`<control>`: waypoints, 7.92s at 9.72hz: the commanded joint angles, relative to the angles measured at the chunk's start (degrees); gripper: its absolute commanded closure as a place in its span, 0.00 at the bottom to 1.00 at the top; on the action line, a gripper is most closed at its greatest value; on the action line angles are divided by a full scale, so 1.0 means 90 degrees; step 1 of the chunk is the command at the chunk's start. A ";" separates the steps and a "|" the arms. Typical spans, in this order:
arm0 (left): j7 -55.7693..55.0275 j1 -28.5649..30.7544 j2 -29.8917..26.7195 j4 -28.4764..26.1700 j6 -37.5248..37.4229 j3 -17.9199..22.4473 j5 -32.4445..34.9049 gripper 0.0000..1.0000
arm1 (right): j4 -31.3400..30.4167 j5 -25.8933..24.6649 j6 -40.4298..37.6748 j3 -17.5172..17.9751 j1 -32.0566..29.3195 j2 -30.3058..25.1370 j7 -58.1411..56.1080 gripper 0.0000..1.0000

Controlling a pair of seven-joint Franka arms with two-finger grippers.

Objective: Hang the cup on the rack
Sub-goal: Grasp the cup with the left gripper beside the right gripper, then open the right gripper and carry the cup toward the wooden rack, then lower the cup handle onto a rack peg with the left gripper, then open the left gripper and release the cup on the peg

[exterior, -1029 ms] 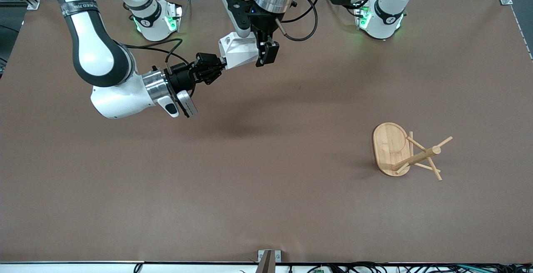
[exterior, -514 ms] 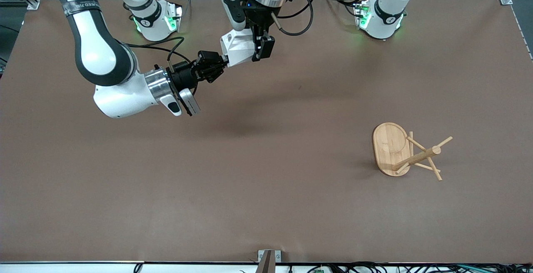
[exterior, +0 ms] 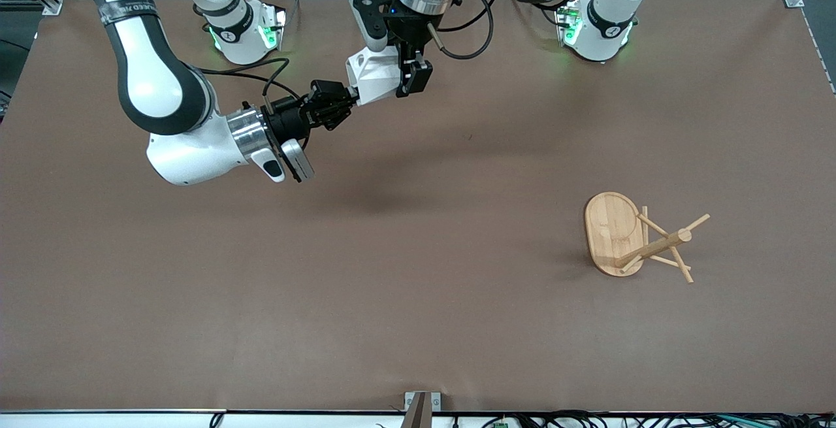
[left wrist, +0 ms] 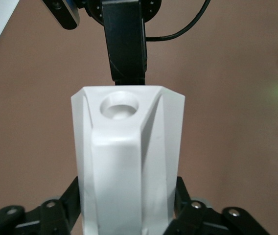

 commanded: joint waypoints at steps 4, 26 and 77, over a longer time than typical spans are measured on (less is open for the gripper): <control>-0.0359 0.0277 0.0117 -0.0121 -0.0356 0.0012 0.0048 0.73 | 0.0321 0.0233 -0.0159 -0.0038 -0.0023 -0.0121 0.0572 0.00; -0.1292 0.4321 -0.0118 -0.2875 0.1254 -0.0037 0.0742 0.76 | 0.4287 -0.8810 -0.0790 -0.0614 -0.1928 -0.0755 0.2489 0.00; 0.0343 0.5426 -0.0730 -0.2047 -0.0305 -0.0076 -0.0176 0.00 | 0.2638 -0.9269 -0.0306 -0.0360 -0.2065 -0.1810 0.3632 0.00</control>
